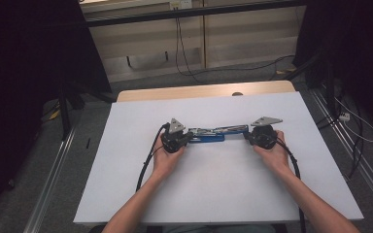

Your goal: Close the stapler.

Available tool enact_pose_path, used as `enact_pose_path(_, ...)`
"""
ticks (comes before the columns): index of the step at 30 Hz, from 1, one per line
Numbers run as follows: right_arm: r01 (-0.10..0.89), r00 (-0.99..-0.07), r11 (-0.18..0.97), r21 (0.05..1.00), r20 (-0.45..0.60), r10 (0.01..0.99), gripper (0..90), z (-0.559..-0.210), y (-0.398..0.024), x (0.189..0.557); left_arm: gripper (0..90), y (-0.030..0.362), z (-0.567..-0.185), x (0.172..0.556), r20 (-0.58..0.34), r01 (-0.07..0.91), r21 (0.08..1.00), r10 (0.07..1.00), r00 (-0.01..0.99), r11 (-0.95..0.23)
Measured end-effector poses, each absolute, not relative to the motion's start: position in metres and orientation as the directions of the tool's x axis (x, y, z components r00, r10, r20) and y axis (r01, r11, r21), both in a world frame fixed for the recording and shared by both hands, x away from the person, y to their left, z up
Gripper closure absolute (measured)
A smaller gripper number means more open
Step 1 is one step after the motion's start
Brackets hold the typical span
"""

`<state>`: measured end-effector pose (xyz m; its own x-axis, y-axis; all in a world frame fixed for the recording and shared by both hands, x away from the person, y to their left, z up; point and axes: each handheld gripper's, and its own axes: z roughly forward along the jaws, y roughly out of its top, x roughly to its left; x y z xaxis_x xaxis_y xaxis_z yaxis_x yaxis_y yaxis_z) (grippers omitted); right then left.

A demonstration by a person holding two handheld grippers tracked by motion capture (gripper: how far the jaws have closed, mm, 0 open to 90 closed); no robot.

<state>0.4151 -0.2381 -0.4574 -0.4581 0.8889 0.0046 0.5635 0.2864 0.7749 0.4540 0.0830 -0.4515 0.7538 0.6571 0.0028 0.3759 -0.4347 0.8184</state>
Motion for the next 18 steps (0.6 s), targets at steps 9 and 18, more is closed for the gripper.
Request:
enact_pose_path(9,0.547,-0.459,0.275,0.791,0.008,0.889,90.0,-0.457,-0.2367,0.4153,90.0,0.0824,-0.4521,0.4536,-0.014,0.385,0.82,0.658,0.753,-0.424)
enact_pose_path(18,0.526,-0.464,0.259,0.81,0.018,0.886,90.0,-0.4562,-0.2357,0.4153,90.0,0.0827,-0.4519,0.4537,-0.006,0.38,0.82,0.657,0.753,-0.428)
